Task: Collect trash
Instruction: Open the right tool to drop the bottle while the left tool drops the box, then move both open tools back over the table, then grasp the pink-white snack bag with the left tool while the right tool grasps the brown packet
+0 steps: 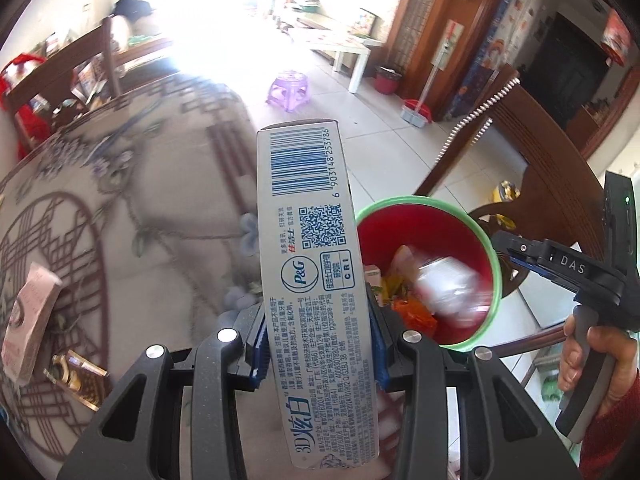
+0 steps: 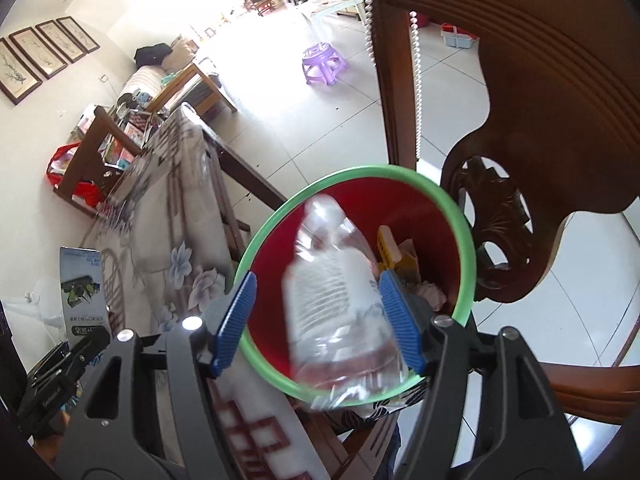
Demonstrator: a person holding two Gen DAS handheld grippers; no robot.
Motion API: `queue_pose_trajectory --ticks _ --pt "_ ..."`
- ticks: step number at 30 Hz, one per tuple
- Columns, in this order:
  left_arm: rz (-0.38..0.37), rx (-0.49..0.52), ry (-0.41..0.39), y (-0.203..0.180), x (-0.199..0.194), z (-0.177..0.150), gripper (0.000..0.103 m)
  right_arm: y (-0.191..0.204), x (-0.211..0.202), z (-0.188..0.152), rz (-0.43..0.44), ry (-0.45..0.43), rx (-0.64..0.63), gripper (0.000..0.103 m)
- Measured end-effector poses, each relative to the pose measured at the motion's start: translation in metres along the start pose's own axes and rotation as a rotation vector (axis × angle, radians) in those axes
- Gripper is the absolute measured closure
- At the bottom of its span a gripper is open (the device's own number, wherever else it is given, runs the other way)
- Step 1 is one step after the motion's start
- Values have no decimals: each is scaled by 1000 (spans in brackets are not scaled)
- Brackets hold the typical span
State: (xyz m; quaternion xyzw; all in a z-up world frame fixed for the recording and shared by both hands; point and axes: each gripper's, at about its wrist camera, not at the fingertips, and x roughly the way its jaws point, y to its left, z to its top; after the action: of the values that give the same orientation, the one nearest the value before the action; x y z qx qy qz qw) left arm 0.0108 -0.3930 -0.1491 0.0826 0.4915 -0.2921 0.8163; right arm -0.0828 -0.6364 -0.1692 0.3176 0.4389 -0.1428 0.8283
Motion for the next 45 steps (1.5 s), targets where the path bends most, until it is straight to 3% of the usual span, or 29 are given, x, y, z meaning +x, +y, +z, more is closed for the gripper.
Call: queue_pose_trajectory --ticks 7,15,20,24,32,39,45 --pt "-81 121 41 -45 31 16 68 -10 -25 -3 -52 -55 -10 38" --pt "-138 193 29 -86 46 32 69 -17 -60 -11 -148 -122 -46 37" --pt "-158 209 -9 -95 34 37 46 -18 -67 -17 -162 -133 -32 37" --pt "-163 190 -28 -85 18 35 41 -14 -71 -23 -170 -136 -32 32" --pt "-113 84 -85 -18 -26 12 37 12 -71 -34 -166 -132 -76 32" --pt "29 -25 -88 86 -49 -21 36 63 -58 -52 -138 -105 -148 32" --pt "215 -92 -64 197 -63 -48 36 114 -39 -76 -98 -60 -204 32"
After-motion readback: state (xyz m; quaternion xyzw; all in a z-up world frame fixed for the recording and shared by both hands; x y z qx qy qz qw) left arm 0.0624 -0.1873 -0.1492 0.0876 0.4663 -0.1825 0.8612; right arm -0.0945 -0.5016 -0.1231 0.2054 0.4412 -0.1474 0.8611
